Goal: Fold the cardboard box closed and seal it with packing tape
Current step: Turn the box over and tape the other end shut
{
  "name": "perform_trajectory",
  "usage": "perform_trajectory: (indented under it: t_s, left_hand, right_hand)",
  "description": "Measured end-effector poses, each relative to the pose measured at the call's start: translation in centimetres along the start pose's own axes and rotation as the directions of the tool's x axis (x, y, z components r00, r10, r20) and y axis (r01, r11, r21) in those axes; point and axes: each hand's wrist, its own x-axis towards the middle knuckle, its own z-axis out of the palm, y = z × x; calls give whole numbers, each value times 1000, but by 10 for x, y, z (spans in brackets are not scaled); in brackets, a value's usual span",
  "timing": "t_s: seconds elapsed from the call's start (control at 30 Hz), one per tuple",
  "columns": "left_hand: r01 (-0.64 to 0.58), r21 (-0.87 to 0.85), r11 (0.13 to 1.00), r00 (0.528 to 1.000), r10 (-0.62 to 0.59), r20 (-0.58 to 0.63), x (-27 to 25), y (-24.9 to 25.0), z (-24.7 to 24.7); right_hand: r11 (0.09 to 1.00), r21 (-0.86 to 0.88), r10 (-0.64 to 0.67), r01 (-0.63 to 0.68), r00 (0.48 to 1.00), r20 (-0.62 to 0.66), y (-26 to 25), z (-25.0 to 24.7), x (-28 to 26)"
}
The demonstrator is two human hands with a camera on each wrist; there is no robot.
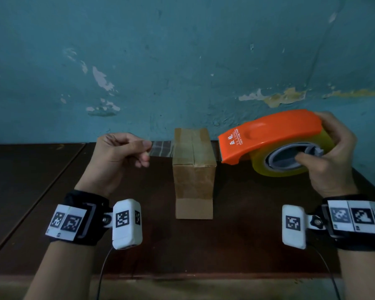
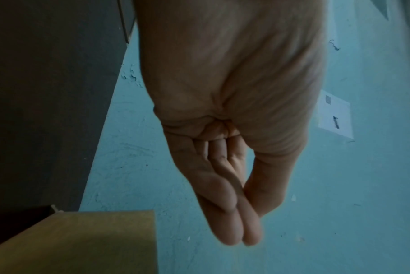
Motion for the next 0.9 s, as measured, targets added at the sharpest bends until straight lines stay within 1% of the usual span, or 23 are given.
perform_trajectory:
  t_s: [0.1,0.23,0.37,0.43,0.6,0.77,0.83,0.9]
  left_hand:
    - [-36,-9,999,999,36,5,0,3,1]
    - [-49,-1,999,999,49,20,-1,4,7]
    - [-14,-5,1000,1000,14,5,-4,10,19]
    - [-18,0,1000,1000,18,17,-5,15,24]
    - [-58,27,998,991,54,121,-9,23,38]
    - [-61,32,998,986,56,157,-12,22,50]
    - [-59,40,997,985,51,162,-13,22,52]
    - [-55,35,998,989,49,139,-12,24,49]
  right_hand:
    - [996,-78,-31,34,999,40,-2,-1,1]
    - [983,-175,-49,63,996,81,1,-3,2]
    - [969,-230,-75,85,996,52,3,-5,0]
    - [965,-245,-86,90,996,27,3,-7,0]
    - [939,-331,-94,91,996,6,2,-13,0]
    - [897,-433,-96,91,995,11,6,-14,-1]
    - [892,-444,-96,87,995,3,7,-14,-1]
    - [910,-408,-84,70,996,-16,8,-17,-1]
